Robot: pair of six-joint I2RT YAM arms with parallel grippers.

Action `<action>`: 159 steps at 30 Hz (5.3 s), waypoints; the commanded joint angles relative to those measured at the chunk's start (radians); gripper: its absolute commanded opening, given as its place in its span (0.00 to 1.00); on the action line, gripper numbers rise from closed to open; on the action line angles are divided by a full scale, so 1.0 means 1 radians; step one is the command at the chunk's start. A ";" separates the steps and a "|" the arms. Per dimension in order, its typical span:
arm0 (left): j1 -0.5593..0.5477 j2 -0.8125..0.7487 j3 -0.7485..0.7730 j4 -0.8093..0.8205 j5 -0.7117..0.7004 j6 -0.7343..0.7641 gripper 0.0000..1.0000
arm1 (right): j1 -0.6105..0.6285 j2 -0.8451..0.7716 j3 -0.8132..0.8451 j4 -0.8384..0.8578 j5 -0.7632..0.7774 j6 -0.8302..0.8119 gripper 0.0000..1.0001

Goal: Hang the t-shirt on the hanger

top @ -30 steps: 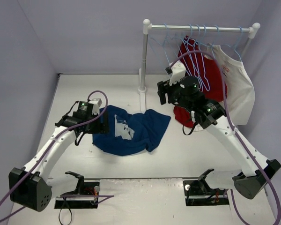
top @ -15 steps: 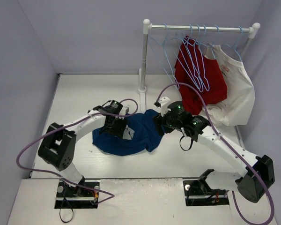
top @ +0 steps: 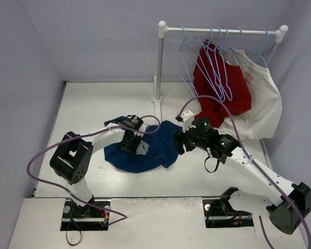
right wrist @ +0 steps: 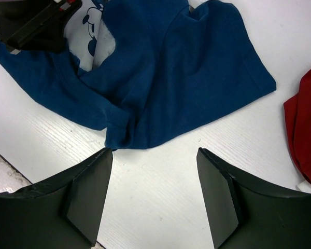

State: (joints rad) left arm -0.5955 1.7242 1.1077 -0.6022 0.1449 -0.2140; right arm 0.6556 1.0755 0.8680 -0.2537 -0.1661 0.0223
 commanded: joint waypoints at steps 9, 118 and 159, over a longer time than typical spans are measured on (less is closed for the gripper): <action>-0.088 -0.550 -0.237 -0.135 -0.003 -0.238 0.06 | 0.005 -0.054 0.030 0.045 0.007 0.012 0.63; 0.413 -0.976 -0.259 0.061 -0.192 -0.156 0.81 | -0.396 0.656 0.839 0.157 -0.101 -0.219 0.27; 0.419 -0.682 -0.236 0.029 -0.075 -0.179 0.80 | -0.292 -0.041 0.167 0.099 0.016 0.036 0.00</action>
State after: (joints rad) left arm -0.1822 0.9742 0.8096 -0.6019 0.0563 -0.3769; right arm 0.2965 1.1239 1.0624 -0.2126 -0.1541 -0.0330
